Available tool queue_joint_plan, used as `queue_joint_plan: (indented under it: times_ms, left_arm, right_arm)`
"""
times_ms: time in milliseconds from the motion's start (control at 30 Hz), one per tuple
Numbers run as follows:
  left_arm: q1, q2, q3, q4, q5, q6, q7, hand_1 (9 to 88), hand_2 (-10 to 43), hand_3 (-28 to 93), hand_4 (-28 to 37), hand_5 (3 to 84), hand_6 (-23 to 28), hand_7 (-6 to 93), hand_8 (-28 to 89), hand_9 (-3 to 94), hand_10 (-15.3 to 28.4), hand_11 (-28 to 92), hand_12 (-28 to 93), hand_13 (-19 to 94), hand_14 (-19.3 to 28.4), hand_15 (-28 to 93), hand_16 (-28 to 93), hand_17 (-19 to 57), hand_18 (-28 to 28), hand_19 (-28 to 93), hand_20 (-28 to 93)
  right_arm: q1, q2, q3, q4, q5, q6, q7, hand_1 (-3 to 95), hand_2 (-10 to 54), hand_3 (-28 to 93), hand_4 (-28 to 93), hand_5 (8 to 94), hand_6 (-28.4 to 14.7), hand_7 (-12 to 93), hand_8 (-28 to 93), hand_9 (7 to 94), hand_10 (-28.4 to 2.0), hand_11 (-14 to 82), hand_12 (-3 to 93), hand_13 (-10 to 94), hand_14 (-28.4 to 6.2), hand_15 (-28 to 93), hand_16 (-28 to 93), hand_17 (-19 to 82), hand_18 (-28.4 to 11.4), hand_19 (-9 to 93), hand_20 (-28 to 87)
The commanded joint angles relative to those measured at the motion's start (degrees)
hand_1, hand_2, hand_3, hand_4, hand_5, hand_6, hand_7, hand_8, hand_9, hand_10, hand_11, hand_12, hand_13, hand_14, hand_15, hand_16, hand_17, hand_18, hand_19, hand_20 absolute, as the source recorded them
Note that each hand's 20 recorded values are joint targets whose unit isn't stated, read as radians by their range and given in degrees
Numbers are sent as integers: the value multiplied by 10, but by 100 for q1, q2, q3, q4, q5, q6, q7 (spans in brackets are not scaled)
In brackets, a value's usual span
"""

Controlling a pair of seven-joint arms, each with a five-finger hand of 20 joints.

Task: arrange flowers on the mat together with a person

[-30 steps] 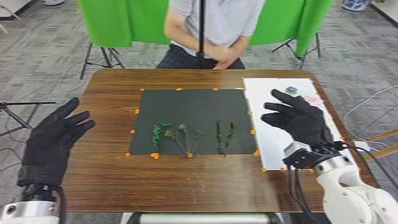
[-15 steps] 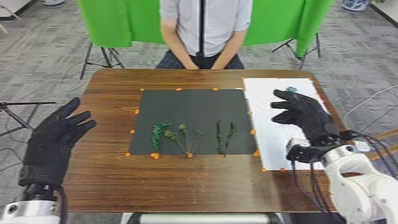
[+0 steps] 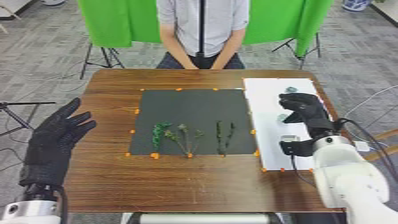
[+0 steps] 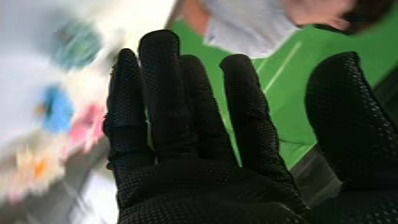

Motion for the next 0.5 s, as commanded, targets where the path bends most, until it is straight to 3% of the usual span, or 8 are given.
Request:
queue_joint_plan:
  times_ms: [33,200,333,500]
  left_arm:
    - [-42,3,58,11,27,80,-119,193,78,776,-283,351,73,136,-102,325,195,262,91,220,265,546,-117,-110,208,477,89]
    - [-40,25,60,8,7,93,-119,195,78,777,-283,348,72,138,-102,325,195,264,91,219,265,547,-117,-110,208,477,89]
    - [-33,43,68,7,-16,112,-103,198,78,775,-283,347,72,138,-103,325,193,265,90,219,264,549,-117,-110,208,477,89]
    - [-89,50,74,14,-2,91,-152,200,77,776,-283,347,72,140,-104,324,193,265,89,219,264,548,-118,-110,207,478,88]
  right_arm:
    - [554,349,-576,411,-1935,-294,860,315,5,748,-243,513,-5,174,-124,511,-166,184,146,542,-148,673,78,220,-201,702,177]
    - [887,459,-1007,701,-2835,-737,1448,321,0,746,-247,515,-4,178,-128,519,-168,189,145,551,-141,674,76,228,-201,714,166]
    - [1058,455,-1153,918,-2993,-1211,1542,325,-4,745,-247,520,-5,177,-129,527,-168,192,145,557,-137,672,75,234,-199,723,155]
    - [1140,508,-1315,1093,-3090,-1418,1626,332,-10,741,-247,519,-4,176,-128,529,-168,191,144,560,-135,670,77,235,-198,728,141]
